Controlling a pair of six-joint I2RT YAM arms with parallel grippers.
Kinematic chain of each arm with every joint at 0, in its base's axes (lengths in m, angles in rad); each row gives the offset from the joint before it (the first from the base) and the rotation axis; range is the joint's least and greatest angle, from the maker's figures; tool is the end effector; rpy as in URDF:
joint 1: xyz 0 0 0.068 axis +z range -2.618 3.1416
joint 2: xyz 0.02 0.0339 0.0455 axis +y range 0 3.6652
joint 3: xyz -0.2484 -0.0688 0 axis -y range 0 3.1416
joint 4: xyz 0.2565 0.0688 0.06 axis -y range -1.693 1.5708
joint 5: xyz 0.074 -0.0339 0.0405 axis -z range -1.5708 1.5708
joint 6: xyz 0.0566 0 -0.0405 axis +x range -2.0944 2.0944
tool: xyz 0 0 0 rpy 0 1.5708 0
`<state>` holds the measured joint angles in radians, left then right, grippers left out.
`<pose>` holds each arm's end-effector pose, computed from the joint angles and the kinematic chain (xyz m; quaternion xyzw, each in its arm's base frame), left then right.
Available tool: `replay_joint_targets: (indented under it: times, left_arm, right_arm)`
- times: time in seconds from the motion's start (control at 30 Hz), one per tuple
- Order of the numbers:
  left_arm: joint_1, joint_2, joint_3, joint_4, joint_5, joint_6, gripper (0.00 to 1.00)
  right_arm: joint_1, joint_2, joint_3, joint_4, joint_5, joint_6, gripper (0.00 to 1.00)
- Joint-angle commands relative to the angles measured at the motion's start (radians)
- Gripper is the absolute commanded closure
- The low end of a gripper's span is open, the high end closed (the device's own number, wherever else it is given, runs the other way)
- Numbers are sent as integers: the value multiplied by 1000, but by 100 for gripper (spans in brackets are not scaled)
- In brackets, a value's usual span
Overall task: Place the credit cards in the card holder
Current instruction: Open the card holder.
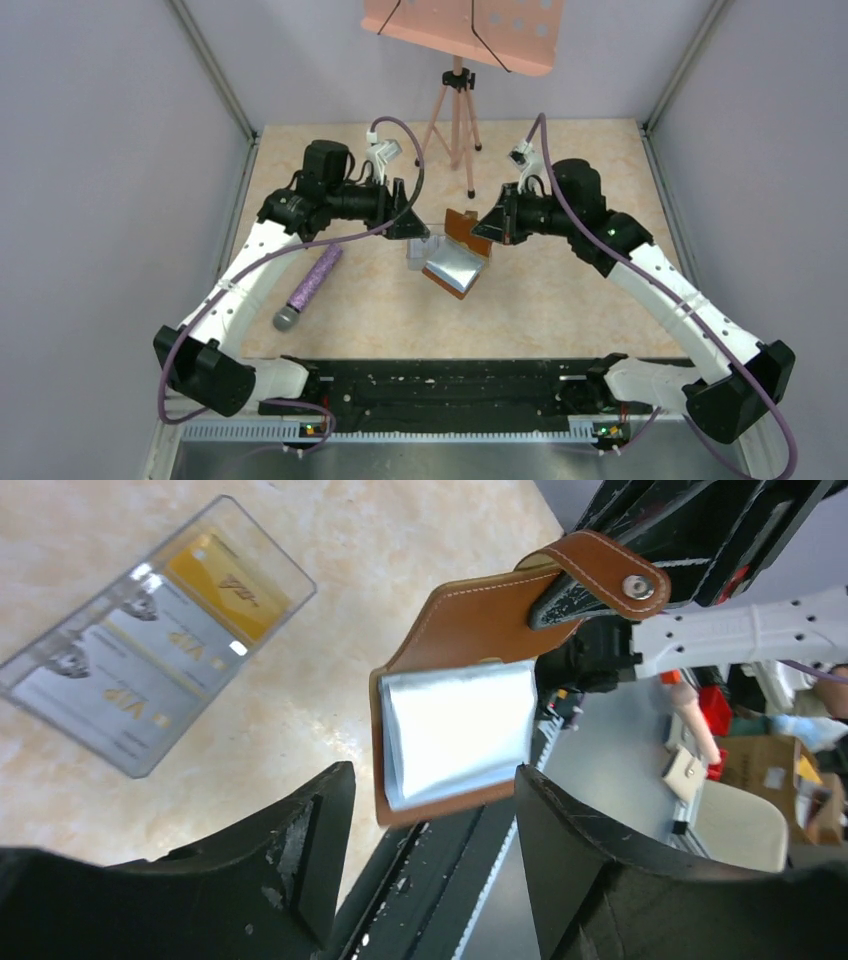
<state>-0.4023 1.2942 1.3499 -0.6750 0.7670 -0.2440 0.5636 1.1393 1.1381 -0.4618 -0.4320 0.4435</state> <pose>0.2592 -0.1530 0.3600 0.2360 0.8082 -0.4503 0.2971 0.2282 0.1722 0.3428 -0.1624 0.8225 0.4076 0.3621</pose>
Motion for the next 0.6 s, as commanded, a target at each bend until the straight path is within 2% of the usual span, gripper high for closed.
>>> replay_joint_targets:
  times: [0.0,0.1,0.4,0.5,0.57]
  left_arm:
    - [3,14,-51,175,214,-64,32]
    - [3,31,-63,202,271,-76,24]
    - [2,33,-112,243,324,-66,21]
    - [1,18,-143,307,371,-110,26]
    - [1,12,-153,316,393,-118,33]
  right_arm:
    - [-23,-20,-7,147,-248,96,100]
    - [-24,-2,-14,216,-326,153,100]
    - [-24,28,-39,415,-411,306,100]
    - [-24,43,-40,429,-405,328,100]
    - [-24,53,-36,428,-393,340,100]
